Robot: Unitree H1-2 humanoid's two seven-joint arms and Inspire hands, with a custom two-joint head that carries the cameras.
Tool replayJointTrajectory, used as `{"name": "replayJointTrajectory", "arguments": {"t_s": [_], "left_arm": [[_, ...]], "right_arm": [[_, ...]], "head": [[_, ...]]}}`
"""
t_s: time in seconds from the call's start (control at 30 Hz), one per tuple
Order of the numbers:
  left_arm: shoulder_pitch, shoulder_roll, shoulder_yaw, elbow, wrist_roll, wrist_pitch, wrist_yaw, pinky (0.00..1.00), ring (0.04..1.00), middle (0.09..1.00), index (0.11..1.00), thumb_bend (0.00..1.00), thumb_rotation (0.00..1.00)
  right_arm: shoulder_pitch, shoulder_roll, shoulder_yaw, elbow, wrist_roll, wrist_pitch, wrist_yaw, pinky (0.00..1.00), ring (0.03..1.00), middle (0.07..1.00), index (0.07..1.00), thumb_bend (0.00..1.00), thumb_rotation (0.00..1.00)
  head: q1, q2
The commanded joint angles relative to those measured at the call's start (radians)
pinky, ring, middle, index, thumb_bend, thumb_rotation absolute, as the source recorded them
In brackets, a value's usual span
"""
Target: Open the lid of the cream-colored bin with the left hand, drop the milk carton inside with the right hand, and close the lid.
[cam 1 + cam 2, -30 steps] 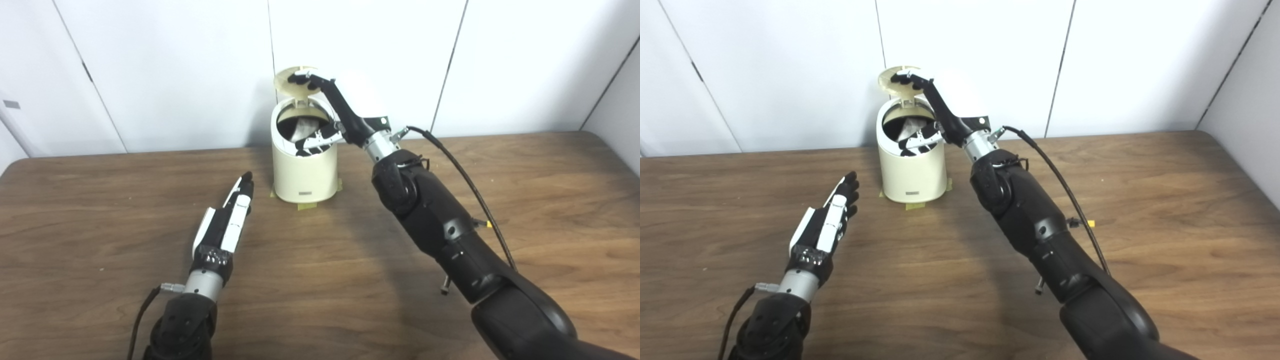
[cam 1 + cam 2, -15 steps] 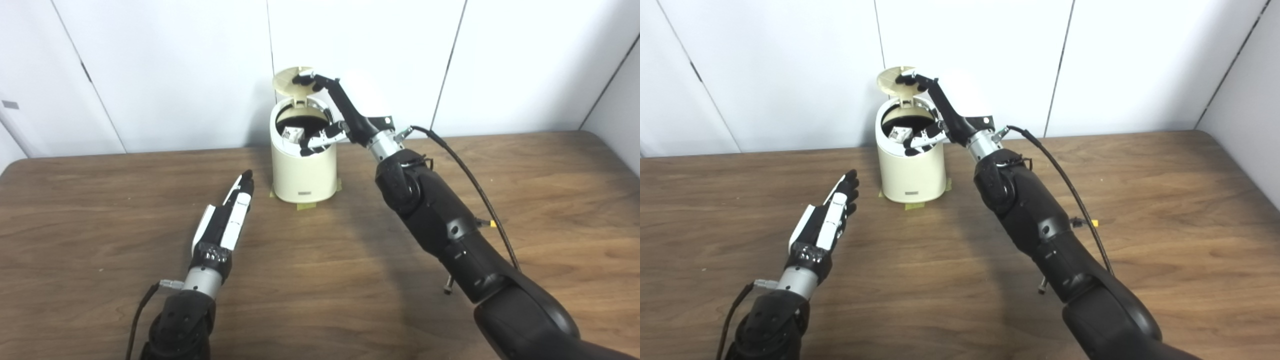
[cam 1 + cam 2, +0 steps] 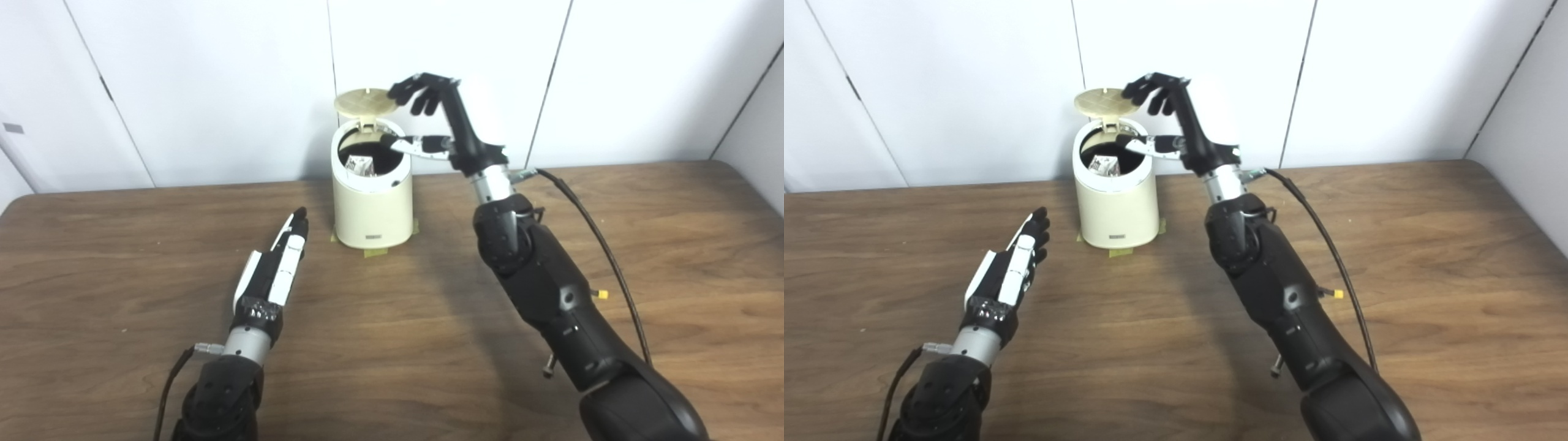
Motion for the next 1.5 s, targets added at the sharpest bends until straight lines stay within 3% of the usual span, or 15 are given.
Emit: {"name": "replayJointTrajectory", "arguments": {"t_s": [0.0,0.1,0.2,0.3,0.33,0.37,0.4,0.43,0.47,0.5,0.57,0.67,0.77,1.1,1.47], "left_arm": [[-0.057,-0.006,0.012,-0.007,-0.004,-0.028,0.019,0.99,0.991,0.987,0.990,0.65,1.00],[-0.092,-0.001,0.036,0.001,-0.020,-0.024,0.020,0.95,0.973,0.972,0.970,0.62,1.00],[-0.131,0.011,0.061,0.006,-0.044,-0.002,0.006,0.97,0.966,0.965,0.969,0.61,1.00],[-0.178,0.034,0.077,0.007,-0.066,0.024,-0.012,0.94,0.935,0.933,0.944,0.57,1.00],[-0.195,0.044,0.080,0.007,-0.069,0.034,-0.017,0.91,0.914,0.912,0.927,0.55,1.00],[-0.206,0.050,0.082,0.007,-0.071,0.041,-0.020,0.88,0.900,0.896,0.910,0.53,1.00],[-0.223,0.056,0.089,0.009,-0.076,0.050,-0.020,0.87,0.895,0.891,0.905,0.53,1.00],[-0.238,0.061,0.097,0.014,-0.084,0.052,-0.018,0.88,0.893,0.886,0.894,0.53,0.99],[-0.249,0.063,0.102,0.018,-0.090,0.053,-0.015,0.88,0.890,0.883,0.884,0.54,0.97],[-0.269,0.073,0.108,0.029,-0.096,0.052,-0.016,0.88,0.888,0.881,0.880,0.54,0.96],[-0.301,0.091,0.112,0.041,-0.104,0.056,-0.026,0.89,0.889,0.873,0.856,0.57,0.98],[-0.352,0.113,0.121,0.045,-0.131,0.079,-0.041,0.88,0.880,0.861,0.843,0.56,0.97],[-0.426,0.118,0.127,0.067,-0.154,0.088,-0.049,0.87,0.869,0.853,0.838,0.56,0.92],[-0.654,0.156,0.093,0.227,-0.154,0.062,-0.095,0.87,0.861,0.855,0.822,0.61,0.92],[-0.798,0.182,-0.004,0.380,-0.087,-0.018,-0.138,0.86,0.874,0.862,0.826,0.55,1.00]], "right_arm": [[-0.006,0.008,-0.039,-0.079,0.050,0.027,0.015,0.31,0.415,0.509,0.504,0.50,0.00],[0.066,0.016,-0.088,-0.201,0.135,0.126,0.097,0.31,0.418,0.509,0.511,0.50,0.00],[0.135,0.015,-0.125,-0.341,0.214,0.318,0.230,0.34,0.445,0.501,0.512,0.50,0.00],[0.210,0.016,-0.165,-0.471,0.292,0.507,0.334,0.44,0.441,0.504,0.505,0.52,0.00],[0.242,0.021,-0.182,-0.513,0.325,0.553,0.357,0.46,0.499,0.496,0.505,0.52,0.00],[0.261,0.025,-0.193,-0.540,0.345,0.582,0.372,0.49,0.560,0.588,0.500,0.51,0.09],[0.290,0.035,-0.213,-0.572,0.388,0.610,0.389,0.50,0.581,0.620,0.499,0.51,0.12],[0.314,0.044,-0.230,-0.593,0.434,0.623,0.404,0.55,0.637,0.678,0.610,0.54,0.24],[0.330,0.051,-0.242,-0.606,0.465,0.633,0.414,0.61,0.700,0.737,0.701,0.56,0.35],[0.355,0.057,-0.256,-0.624,0.514,0.636,0.436,0.63,0.721,0.756,0.732,0.57,0.39],[0.393,0.060,-0.271,-0.649,0.592,0.642,0.470,0.74,0.832,0.859,0.831,0.55,0.56],[0.444,0.067,-0.281,-0.679,0.646,0.659,0.483,0.81,0.904,0.918,0.886,0.58,0.71],[0.492,0.091,-0.284,-0.706,0.662,0.662,0.463,0.86,0.914,0.927,0.905,0.61,0.82],[0.570,0.143,-0.279,-0.689,0.676,0.588,0.436,0.88,0.909,0.905,0.900,0.59,0.96],[0.581,0.150,-0.278,-0.658,0.679,0.550,0.415,0.89,0.898,0.885,0.889,0.57,1.00]], "head": [[0.000,0.000],[0.002,-0.001],[-0.003,-0.005],[-0.005,-0.004],[-0.007,-0.005],[-0.008,-0.005],[-0.009,-0.006],[-0.009,-0.007],[-0.009,-0.007],[-0.007,-0.009],[-0.007,-0.009],[-0.011,-0.010],[-0.011,-0.013],[-0.012,-0.023],[-0.010,-0.034]]}}
